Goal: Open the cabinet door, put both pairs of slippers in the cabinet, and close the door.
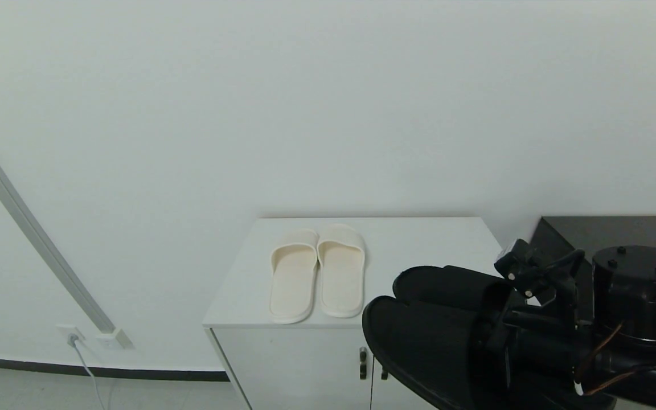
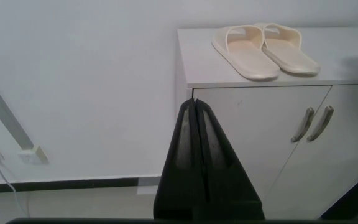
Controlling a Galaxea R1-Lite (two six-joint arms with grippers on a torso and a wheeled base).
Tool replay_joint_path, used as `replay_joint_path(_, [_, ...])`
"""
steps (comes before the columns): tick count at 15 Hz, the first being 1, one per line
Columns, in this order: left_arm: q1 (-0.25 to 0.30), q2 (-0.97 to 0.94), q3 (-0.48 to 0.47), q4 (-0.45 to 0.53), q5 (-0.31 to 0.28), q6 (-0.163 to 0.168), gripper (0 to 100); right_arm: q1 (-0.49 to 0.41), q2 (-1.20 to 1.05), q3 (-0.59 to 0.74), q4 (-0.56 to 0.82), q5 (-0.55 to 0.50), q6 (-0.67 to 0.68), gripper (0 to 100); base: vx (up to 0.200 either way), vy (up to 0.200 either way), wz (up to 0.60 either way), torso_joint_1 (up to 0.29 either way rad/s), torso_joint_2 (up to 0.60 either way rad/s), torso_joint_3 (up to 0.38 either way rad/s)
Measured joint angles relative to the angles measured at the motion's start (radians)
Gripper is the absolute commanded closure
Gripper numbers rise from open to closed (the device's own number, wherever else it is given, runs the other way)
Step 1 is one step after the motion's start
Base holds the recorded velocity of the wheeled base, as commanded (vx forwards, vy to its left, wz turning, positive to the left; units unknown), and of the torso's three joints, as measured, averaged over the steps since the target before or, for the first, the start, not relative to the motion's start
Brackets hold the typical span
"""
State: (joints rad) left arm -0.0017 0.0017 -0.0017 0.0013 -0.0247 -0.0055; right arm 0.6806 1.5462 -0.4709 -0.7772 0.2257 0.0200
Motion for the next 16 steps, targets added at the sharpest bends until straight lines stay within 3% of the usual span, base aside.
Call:
replay_joint_path(3, [0.000, 0.000, 0.000, 0.000, 0.000, 0.000, 100, -0.001, -0.011, 0.007, -0.001, 0.010, 0.000, 100, -0.200, 0.000, 0.00, 0.010, 0.00, 0.002])
replay_joint_path(16, [0.000, 0.000, 0.000, 0.000, 0.000, -0.003, 100, 0.014, -0.030, 0.039, 0.000, 0.010, -0.026, 100, 0.000, 0.000, 0.00, 0.000, 0.00, 0.000])
